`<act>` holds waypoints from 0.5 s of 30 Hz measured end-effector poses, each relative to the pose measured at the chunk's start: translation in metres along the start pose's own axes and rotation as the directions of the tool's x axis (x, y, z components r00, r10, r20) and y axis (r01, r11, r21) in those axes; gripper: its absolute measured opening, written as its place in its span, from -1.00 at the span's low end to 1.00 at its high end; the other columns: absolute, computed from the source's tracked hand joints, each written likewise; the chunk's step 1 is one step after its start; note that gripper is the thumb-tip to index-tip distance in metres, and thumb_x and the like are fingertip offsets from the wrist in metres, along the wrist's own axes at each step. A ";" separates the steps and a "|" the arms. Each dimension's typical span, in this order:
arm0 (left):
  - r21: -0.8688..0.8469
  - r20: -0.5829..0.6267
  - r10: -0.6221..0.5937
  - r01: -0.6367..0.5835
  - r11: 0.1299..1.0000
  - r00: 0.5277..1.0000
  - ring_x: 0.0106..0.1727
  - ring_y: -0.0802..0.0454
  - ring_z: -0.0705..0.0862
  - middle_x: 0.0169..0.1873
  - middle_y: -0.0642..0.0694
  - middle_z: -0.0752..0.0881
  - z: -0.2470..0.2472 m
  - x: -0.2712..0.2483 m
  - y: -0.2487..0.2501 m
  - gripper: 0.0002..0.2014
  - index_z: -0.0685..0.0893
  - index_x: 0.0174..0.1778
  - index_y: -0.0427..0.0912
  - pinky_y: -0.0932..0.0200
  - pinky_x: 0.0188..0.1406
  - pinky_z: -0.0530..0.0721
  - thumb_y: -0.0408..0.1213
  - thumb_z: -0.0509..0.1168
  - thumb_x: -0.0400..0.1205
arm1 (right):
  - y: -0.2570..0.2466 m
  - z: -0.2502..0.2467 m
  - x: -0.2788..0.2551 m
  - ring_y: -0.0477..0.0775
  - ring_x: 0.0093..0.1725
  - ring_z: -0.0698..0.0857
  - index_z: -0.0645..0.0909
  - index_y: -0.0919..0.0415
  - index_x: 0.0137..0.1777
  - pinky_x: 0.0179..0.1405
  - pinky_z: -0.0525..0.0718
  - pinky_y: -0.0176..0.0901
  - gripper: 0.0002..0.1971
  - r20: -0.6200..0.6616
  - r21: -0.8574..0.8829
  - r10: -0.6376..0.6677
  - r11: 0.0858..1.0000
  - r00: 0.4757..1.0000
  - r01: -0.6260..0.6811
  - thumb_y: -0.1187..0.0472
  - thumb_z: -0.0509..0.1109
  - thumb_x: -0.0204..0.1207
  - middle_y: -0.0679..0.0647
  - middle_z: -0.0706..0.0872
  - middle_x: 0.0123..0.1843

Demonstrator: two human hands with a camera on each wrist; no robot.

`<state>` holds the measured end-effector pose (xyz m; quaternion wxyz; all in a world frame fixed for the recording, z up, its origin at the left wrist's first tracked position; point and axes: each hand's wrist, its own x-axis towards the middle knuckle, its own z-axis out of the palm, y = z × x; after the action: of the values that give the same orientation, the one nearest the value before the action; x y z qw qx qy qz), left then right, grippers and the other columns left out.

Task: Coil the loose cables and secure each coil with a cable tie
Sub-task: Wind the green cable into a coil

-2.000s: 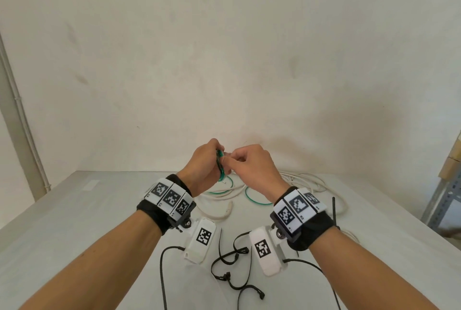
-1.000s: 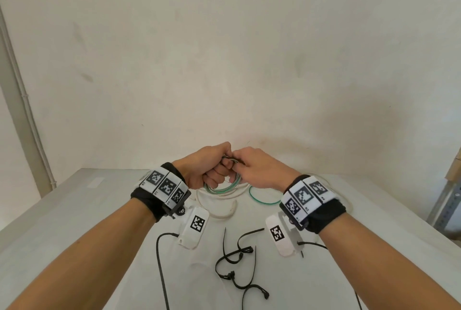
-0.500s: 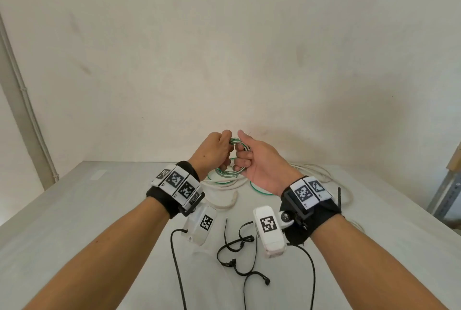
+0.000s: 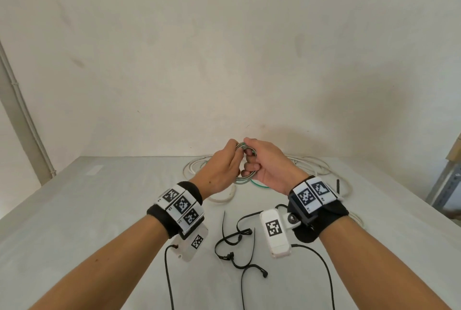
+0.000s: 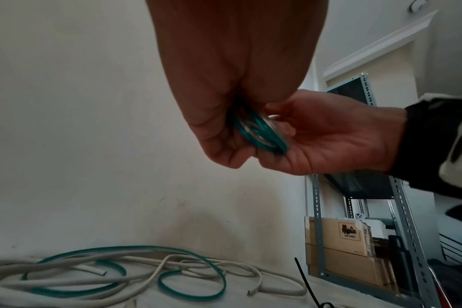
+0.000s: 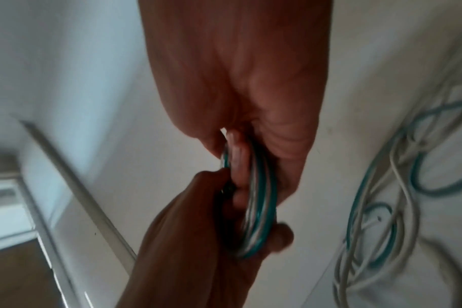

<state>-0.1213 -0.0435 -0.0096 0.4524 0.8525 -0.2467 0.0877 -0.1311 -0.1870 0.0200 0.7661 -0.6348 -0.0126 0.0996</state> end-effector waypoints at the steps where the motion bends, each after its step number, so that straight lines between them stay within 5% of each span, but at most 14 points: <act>1: 0.025 0.033 -0.001 0.001 1.000 0.999 -0.39 -0.03 0.39 -0.39 -0.08 0.47 -0.001 0.001 0.000 -0.76 0.35 -0.05 -0.24 0.02 -0.33 0.42 -0.23 -0.03 0.90 | -0.003 -0.001 -0.002 -0.02 -0.55 0.28 0.40 0.15 -0.22 -0.36 0.62 -0.11 -0.62 0.006 -0.096 0.015 0.995 1.000 -0.014 0.02 0.22 0.84 -0.07 0.31 -0.58; 4: 0.125 0.166 -0.003 -0.018 0.992 0.986 -0.36 -0.03 0.36 -0.37 -0.09 0.45 -0.001 0.001 0.000 -0.80 0.37 -0.02 -0.31 0.03 -0.28 0.39 -0.32 -0.03 0.88 | -0.009 -0.007 -0.007 -0.01 -0.56 0.42 0.43 0.16 -0.19 -0.34 0.72 -0.13 -0.60 -0.001 -0.316 0.069 0.946 0.998 -0.066 -0.08 0.21 0.83 -0.07 0.36 -0.58; 7: 0.188 0.241 -0.026 -0.021 0.982 0.970 -0.34 -0.01 0.45 -0.32 -0.10 0.53 -0.001 0.000 0.005 -0.84 0.38 0.08 -0.35 0.11 -0.31 0.42 -0.33 -0.02 0.86 | -0.009 -0.017 -0.004 0.02 -0.54 0.50 0.48 0.22 -0.12 -0.17 0.76 0.00 -0.63 -0.007 -0.355 0.124 0.928 0.992 -0.118 -0.05 0.26 0.82 0.01 0.37 -0.55; 11: 0.143 0.233 -0.010 -0.024 0.989 0.972 -0.30 -0.04 0.44 -0.31 -0.10 0.52 -0.002 0.000 0.005 -0.92 0.31 0.07 -0.30 0.02 -0.23 0.48 -0.37 -0.01 0.84 | -0.007 -0.024 -0.004 -0.02 -0.49 0.47 0.56 0.25 -0.03 -0.35 0.74 -0.13 -0.70 0.071 -0.275 0.105 0.958 0.992 -0.082 0.00 0.34 0.79 0.00 0.37 -0.50; 15: 0.017 0.197 -0.028 0.025 1.000 0.980 -0.33 0.05 0.46 -0.29 -0.11 0.50 -0.004 0.003 0.003 -0.81 0.46 0.15 -0.39 0.12 -0.26 0.48 -0.38 -0.02 0.85 | 0.003 -0.029 -0.003 -0.10 -0.52 0.30 0.55 0.23 -0.14 -0.08 0.82 0.01 -0.71 0.129 -0.022 0.026 0.999 0.991 -0.023 0.07 0.37 0.78 -0.02 0.36 -0.41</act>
<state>-0.1197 -0.0427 -0.0039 0.4207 0.8635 -0.2782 -0.0016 -0.1304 -0.2146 0.0116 0.7559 -0.6349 -0.0552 0.1497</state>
